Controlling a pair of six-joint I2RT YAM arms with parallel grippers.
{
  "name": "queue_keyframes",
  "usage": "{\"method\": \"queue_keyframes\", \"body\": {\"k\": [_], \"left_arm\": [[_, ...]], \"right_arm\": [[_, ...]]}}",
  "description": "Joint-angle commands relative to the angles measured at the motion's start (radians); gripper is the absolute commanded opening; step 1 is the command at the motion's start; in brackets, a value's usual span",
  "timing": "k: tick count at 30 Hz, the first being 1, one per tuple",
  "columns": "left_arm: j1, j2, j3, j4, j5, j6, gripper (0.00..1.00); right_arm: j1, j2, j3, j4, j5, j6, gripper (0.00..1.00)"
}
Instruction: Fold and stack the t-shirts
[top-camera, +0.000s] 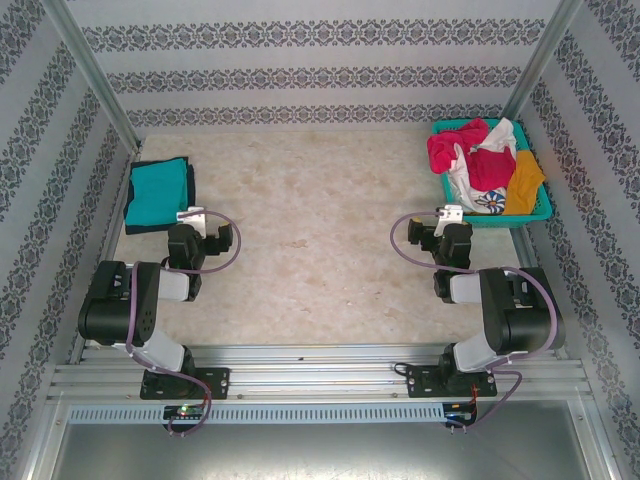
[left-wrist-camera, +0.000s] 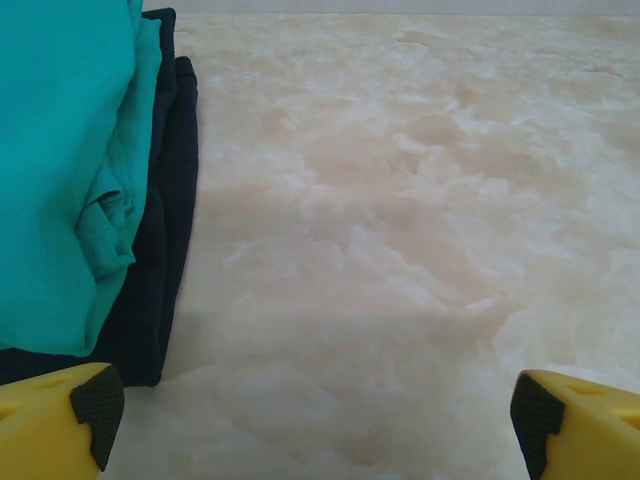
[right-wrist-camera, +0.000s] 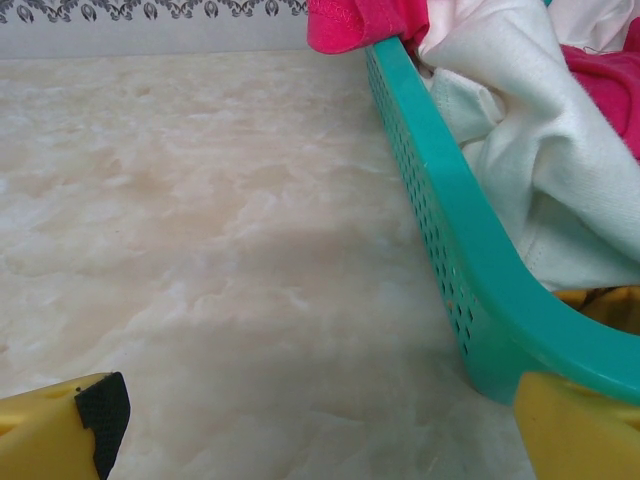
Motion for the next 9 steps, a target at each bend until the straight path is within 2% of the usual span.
{"method": "queue_keyframes", "body": {"k": [1, 9], "left_arm": [[0.001, 0.004, 0.006, 0.038, 0.009, 0.026, 1.00], [-0.001, 0.004, 0.011, 0.029, 0.023, 0.029, 1.00]], "right_arm": [[-0.007, -0.002, 0.026, 0.016, -0.031, 0.000, 0.98], [-0.007, -0.003, 0.028, 0.014, -0.031, -0.001, 0.98]]}}
